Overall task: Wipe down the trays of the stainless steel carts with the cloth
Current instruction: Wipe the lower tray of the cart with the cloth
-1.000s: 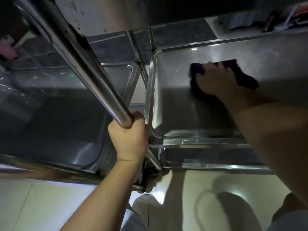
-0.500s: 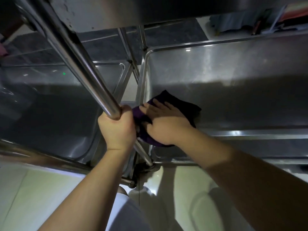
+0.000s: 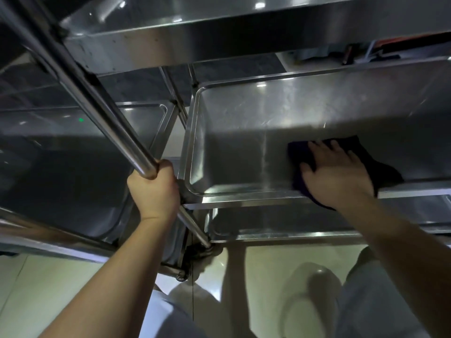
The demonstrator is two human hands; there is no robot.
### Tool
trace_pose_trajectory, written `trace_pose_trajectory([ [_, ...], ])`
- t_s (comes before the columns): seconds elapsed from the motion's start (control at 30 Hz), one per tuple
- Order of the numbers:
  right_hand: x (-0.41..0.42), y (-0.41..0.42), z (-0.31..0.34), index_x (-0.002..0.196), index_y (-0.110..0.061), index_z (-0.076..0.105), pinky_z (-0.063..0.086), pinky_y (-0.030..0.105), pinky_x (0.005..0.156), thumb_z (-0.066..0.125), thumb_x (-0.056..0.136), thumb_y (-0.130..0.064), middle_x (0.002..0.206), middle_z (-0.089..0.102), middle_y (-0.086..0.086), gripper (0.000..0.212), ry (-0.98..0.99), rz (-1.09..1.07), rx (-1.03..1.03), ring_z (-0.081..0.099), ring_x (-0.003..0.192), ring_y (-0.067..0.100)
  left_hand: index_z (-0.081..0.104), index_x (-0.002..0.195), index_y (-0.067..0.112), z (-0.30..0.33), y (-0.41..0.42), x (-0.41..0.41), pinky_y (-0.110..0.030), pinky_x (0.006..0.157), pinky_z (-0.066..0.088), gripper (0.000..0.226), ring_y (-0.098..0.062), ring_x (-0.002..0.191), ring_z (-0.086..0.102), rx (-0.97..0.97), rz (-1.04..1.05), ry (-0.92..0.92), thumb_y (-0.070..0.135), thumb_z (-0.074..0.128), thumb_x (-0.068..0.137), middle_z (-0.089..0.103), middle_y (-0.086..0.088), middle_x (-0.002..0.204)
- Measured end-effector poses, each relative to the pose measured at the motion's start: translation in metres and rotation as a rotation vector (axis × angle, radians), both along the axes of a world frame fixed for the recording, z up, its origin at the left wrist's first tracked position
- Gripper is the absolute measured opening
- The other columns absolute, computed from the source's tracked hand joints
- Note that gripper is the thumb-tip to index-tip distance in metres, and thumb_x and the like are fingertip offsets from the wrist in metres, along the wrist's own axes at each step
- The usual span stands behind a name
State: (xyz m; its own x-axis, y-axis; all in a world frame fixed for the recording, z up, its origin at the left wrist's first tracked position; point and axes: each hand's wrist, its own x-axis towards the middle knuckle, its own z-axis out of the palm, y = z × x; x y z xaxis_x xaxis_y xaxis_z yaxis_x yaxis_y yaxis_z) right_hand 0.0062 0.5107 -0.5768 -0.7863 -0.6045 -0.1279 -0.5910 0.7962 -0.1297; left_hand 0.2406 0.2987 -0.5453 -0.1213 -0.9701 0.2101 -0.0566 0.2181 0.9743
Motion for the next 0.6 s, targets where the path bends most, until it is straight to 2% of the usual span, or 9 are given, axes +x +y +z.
trace_pose_trajectory([
  [0.07,0.027,-0.028,0.001,0.163,-0.028,0.018,0.013,0.043,0.126,0.025,0.100,-0.054,0.171,0.013,-0.008,0.069,0.006,0.062,-0.009,0.010,0.158,0.019,0.046,0.063,0.006,0.001,0.001,-0.001,-0.027,0.044,0.037,0.020,-0.018,0.043,0.043,0.010,-0.003,0.013,0.016,0.055,0.078,0.043,-0.013,0.056],
  [0.17,0.072,-0.081,0.002,0.164,-0.028,0.017,0.008,0.045,0.126,0.027,0.099,-0.052,0.171,0.012,-0.009,0.070,-0.051,0.268,-0.071,0.006,0.158,0.018,0.047,0.062,0.005,0.003,0.003,-0.001,-0.025,0.043,0.037,0.020,-0.016,0.041,0.043,0.025,0.005,0.030,0.016,0.053,0.077,0.044,-0.012,0.054],
  [0.33,0.093,-0.146,0.005,0.162,-0.033,0.021,0.002,0.048,0.126,0.026,0.102,-0.050,0.170,0.015,-0.013,0.062,-0.130,0.575,-0.107,0.004,0.158,0.016,0.051,0.073,-0.020,0.004,0.005,0.002,-0.022,0.045,0.042,0.025,-0.014,0.045,0.048,-0.046,-0.016,-0.036,0.002,0.052,0.086,0.052,-0.022,0.063],
  [0.47,0.028,-0.151,0.004,0.157,-0.034,0.033,0.017,0.051,0.123,0.030,0.100,-0.051,0.166,0.029,-0.012,0.060,-0.042,0.496,-0.145,0.018,0.155,0.016,0.051,0.070,-0.018,0.004,0.004,0.000,-0.023,0.048,0.044,0.029,-0.014,0.046,0.050,-0.073,-0.031,-0.049,0.009,0.052,0.079,0.052,-0.019,0.059],
  [0.6,-0.069,-0.118,0.003,0.149,-0.031,0.045,0.030,0.052,0.117,0.035,0.099,-0.048,0.154,0.047,0.002,0.054,-0.009,0.271,-0.209,0.038,0.144,0.027,0.046,0.069,-0.017,0.002,0.004,-0.003,-0.022,0.047,0.042,0.026,-0.016,0.045,0.046,-0.060,-0.010,0.010,0.007,0.051,0.077,0.045,-0.012,0.052],
])
